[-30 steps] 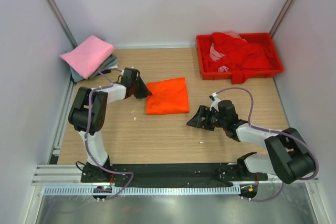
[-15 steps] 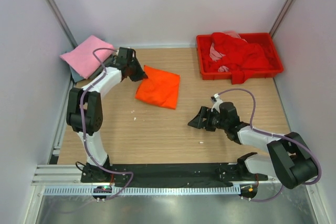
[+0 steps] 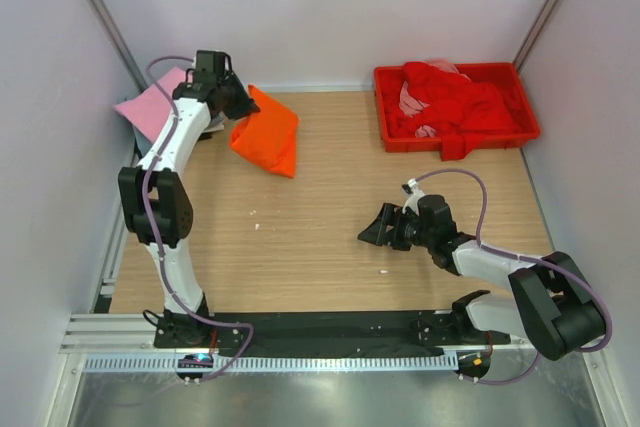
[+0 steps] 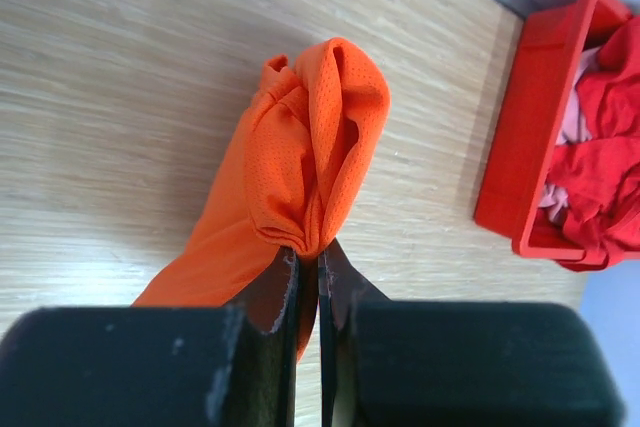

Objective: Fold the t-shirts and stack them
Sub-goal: Neatly place the folded tshirt to the corner

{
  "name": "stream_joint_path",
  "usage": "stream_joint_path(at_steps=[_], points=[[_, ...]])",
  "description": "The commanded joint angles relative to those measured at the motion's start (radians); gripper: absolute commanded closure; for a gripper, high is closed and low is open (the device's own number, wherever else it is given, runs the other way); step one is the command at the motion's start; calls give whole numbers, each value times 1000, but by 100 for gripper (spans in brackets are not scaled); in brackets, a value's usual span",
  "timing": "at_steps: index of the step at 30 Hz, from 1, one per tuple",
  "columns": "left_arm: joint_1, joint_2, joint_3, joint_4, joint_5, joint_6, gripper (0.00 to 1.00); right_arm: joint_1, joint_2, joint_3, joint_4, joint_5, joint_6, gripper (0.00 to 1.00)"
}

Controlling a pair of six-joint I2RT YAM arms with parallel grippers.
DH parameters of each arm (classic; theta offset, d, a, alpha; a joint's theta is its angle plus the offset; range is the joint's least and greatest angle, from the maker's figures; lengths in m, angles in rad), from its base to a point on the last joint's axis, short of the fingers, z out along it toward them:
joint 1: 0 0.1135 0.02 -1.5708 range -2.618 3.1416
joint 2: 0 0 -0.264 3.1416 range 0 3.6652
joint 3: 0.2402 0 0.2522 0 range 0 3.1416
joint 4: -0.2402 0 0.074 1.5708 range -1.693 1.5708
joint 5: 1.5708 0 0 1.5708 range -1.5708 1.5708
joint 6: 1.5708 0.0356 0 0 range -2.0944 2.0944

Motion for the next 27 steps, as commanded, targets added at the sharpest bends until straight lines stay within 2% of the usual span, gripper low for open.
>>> stream_joint_path(at_steps=[1,9,13,15,21,27], points=[[27,7,89,-46,24,-11,100,5,-12,-3,52,6,-14,18],[108,57,279,-91,58,-75,100,5,-4,-3,54,4,-15,18],[139,108,435,-143,82,-100,100,5,2,-1,58,0,-14,18],[196,122,509,-142,96,-120,100,3,4,-1,60,-2,-14,18],[279,169,673,-73,115,-216,100,5,5,-4,64,-2,-12,18],[345,171,687,81,136,-310,100,5,8,-6,67,-3,-12,18]])
